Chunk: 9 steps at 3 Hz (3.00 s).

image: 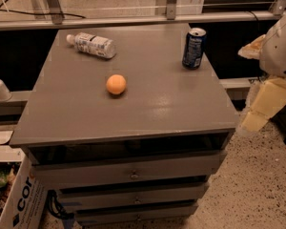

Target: Move orange near pepsi can

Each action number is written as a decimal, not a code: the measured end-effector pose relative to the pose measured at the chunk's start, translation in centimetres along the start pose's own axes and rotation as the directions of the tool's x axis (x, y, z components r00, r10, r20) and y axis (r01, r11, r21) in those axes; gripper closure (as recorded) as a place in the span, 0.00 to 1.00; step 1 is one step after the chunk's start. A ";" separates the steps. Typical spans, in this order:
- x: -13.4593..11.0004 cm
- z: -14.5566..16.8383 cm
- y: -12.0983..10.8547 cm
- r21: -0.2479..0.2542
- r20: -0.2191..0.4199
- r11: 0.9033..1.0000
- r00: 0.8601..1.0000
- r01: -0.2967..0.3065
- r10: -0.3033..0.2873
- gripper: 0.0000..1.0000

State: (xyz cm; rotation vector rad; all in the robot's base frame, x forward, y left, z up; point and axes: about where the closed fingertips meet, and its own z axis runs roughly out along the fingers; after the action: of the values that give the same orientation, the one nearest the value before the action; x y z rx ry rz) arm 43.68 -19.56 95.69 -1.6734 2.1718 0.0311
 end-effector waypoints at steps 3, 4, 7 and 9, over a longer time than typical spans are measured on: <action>-9.4 9.2 0.1 -0.076 0.329 0.997 0.944 -0.002 0.027 0.00; -12.0 12.6 -0.4 -0.110 0.396 0.994 0.916 -0.012 0.055 0.00; -13.6 14.8 -0.3 -0.130 0.464 0.991 0.882 -0.020 0.079 0.00; -11.9 13.2 0.4 -0.104 0.472 0.994 0.878 -0.029 0.076 0.00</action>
Offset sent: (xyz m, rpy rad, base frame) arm 0.0469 0.1195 -0.0544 0.3857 -0.0424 0.1000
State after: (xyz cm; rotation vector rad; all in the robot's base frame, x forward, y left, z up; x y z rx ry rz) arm 49.70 -5.05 87.28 -1.4596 1.8575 0.5151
